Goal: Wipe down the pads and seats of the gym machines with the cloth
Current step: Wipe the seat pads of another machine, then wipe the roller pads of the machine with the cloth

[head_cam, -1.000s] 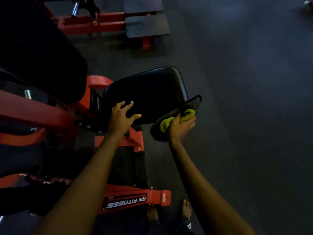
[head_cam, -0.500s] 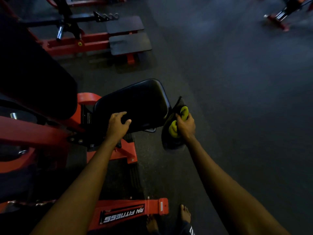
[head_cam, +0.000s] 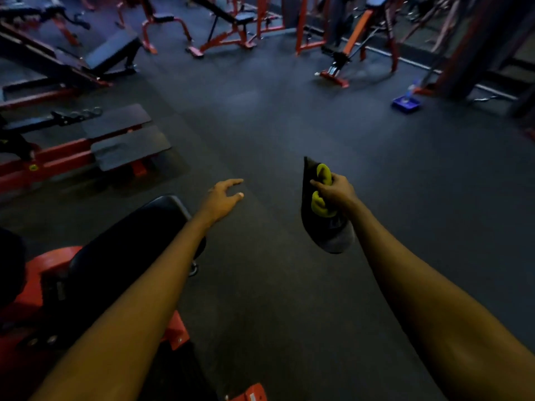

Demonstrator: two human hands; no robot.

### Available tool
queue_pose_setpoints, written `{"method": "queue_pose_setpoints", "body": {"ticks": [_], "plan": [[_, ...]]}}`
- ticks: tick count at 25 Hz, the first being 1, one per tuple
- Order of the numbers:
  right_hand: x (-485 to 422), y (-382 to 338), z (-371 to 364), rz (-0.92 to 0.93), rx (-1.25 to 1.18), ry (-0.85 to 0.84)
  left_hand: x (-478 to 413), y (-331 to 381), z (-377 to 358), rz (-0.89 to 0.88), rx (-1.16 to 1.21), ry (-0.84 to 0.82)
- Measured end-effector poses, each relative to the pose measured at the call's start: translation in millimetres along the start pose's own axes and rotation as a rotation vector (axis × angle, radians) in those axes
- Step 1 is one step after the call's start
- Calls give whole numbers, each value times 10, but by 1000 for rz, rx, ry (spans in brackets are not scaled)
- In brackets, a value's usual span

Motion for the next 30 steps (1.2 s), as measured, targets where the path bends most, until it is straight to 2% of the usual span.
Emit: {"method": "queue_pose_setpoints", "body": {"ticks": [7,12,20,30], "plan": [[-153,555,2020,-47,-94,263,-945,1492,-968,-266,51,-78],[-27,1174,3243,-136,-108,423,-1284,2540,-1864,-416,103,-215],[572,2140,4737,-289,-120,686,-1648,4171,-3088,-674,162,-409],[1187,2847,5969,-500,-124,966,-2067,5728,-4369,-954,251,-610]]}}
Point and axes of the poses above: each hand's wrist, its own x-axis away from the middle knuckle, its own z-axis out of the back of the hand, y = z × x, the point moved 1 cm from there along -x, towards the middle knuckle, and after that the axes turned 13 degrees about -z, right-handed, at the moved point
